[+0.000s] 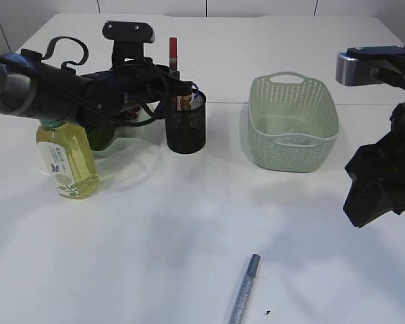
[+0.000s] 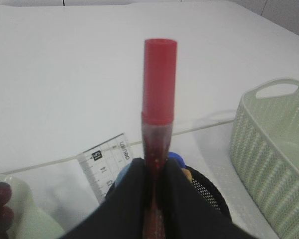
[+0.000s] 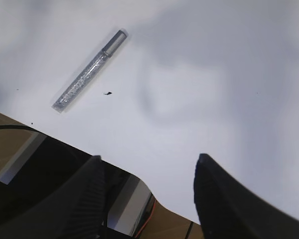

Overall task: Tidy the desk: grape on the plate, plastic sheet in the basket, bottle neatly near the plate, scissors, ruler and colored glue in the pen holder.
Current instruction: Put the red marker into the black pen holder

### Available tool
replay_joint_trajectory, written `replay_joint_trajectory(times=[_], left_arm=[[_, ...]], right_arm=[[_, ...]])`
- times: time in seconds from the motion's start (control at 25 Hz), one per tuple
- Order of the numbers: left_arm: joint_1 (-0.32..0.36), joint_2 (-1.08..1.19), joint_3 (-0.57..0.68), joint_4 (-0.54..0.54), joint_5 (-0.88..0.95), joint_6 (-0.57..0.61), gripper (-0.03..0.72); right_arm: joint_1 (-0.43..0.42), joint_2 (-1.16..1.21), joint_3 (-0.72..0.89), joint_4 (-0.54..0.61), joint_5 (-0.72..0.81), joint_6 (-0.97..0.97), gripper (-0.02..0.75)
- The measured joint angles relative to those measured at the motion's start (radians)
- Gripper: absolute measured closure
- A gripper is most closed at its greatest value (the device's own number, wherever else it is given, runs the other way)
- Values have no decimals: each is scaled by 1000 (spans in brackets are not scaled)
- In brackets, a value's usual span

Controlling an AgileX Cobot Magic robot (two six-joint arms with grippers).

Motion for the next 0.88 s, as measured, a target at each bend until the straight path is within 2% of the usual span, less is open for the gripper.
replay_joint_trajectory(times=[0.88], left_arm=[[0,0,0,2,-50,0,609]], right_arm=[[0,0,0,0,0,0,289]])
